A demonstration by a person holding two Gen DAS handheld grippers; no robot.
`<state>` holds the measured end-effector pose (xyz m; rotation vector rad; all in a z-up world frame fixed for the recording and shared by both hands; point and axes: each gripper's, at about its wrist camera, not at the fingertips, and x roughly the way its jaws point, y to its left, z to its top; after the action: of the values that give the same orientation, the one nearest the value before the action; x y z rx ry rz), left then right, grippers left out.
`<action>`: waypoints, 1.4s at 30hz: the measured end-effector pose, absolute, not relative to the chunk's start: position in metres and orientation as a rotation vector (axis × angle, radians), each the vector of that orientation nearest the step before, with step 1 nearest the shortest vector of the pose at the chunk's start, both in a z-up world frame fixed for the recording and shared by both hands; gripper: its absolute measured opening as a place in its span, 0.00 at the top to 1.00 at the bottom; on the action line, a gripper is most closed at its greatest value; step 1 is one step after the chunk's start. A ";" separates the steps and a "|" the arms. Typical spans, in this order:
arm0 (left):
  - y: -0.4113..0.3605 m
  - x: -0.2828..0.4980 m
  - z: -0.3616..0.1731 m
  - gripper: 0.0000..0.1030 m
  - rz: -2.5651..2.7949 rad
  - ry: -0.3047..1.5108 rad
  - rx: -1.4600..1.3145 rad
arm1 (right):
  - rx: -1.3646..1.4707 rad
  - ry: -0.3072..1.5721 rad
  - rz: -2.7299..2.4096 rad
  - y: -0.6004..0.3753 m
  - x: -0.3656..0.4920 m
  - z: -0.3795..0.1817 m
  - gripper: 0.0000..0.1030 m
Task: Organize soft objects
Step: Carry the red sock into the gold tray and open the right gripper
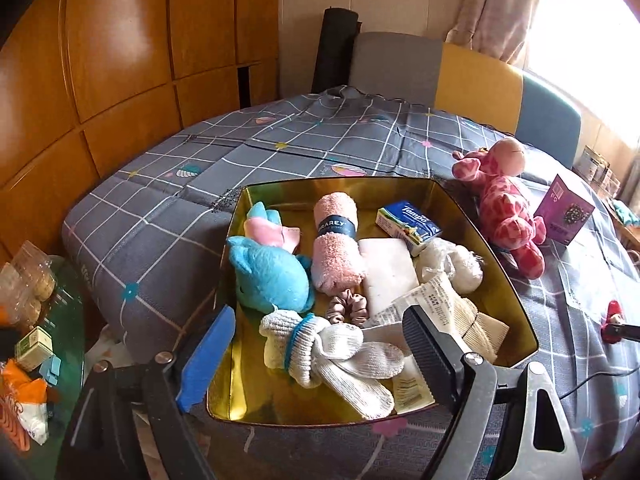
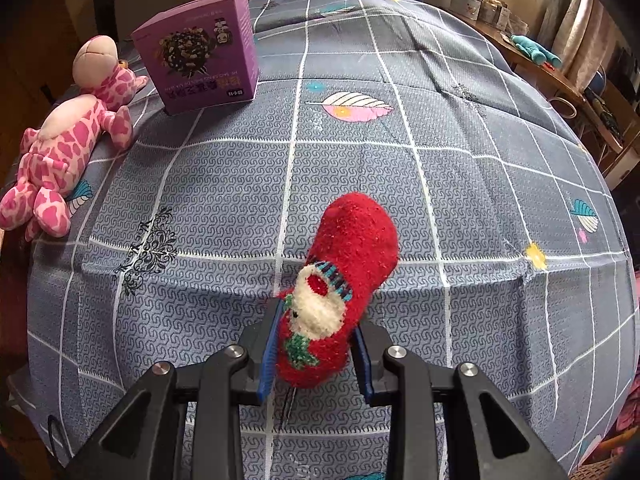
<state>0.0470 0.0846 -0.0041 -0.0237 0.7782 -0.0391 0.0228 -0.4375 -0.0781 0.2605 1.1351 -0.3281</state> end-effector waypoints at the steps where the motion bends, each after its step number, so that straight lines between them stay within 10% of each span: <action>1: 0.084 0.046 -0.003 0.13 -0.039 0.775 -0.024 | 0.259 1.135 -0.329 -0.437 0.023 -0.077 0.71; 32: 0.105 0.043 0.002 0.00 0.007 0.743 -0.067 | 0.158 0.931 0.521 -0.168 0.049 0.048 0.73; 42: 0.129 0.048 0.004 0.00 0.078 0.752 -0.110 | 0.114 0.977 0.517 -0.062 0.138 -0.009 0.72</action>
<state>0.0481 0.1292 0.0035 -0.1100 0.7518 0.0780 0.1382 -0.0624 -0.0087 0.1145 0.9773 0.5169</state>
